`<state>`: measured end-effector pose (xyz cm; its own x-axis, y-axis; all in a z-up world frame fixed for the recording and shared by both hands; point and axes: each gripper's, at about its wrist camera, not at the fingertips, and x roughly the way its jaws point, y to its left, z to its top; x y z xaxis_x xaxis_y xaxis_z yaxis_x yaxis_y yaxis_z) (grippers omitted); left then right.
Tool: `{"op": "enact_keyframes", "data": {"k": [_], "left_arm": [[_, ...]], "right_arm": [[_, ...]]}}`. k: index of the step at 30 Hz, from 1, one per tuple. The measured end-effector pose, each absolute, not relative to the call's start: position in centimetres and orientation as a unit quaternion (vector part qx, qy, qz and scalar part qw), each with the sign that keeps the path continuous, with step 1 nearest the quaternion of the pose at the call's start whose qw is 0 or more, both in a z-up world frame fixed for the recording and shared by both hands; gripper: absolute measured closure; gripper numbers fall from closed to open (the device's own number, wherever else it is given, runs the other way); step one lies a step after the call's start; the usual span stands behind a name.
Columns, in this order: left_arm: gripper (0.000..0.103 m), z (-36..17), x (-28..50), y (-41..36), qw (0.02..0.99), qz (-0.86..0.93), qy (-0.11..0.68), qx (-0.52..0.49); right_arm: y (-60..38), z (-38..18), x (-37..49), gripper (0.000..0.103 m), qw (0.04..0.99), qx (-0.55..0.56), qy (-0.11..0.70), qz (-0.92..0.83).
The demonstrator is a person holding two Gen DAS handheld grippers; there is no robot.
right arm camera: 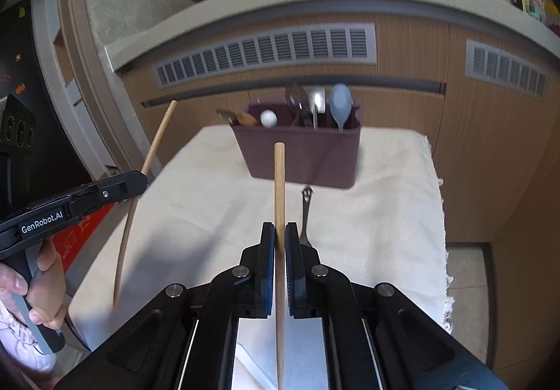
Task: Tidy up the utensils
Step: 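Lift both chopsticks upright and carry them above the caddy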
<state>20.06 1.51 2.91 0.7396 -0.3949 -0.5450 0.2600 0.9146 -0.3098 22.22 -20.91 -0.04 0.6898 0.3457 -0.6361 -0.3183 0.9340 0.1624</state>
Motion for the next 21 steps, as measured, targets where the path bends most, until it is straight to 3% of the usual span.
{"op": "enact_keyframes", "data": {"k": [5, 14, 21], "left_arm": [[0.097, 7.3, 19.9, 1.3, 0.932, -0.207, 0.274, -0.119], [0.097, 19.2, 22.2, -0.6, 0.972, -0.201, 0.109, -0.057], [0.097, 21.5, 26.9, -0.2, 0.978, -0.191, 0.061, -0.063]], "right_arm": [[-20.8, 4.6, 21.7, 0.097, 0.935, 0.021, 0.298, 0.193], [-20.7, 17.5, 23.9, 0.097, 0.978, -0.008, 0.131, 0.164], [-20.9, 20.9, 28.0, 0.097, 0.988, 0.002, 0.080, 0.131]]}}
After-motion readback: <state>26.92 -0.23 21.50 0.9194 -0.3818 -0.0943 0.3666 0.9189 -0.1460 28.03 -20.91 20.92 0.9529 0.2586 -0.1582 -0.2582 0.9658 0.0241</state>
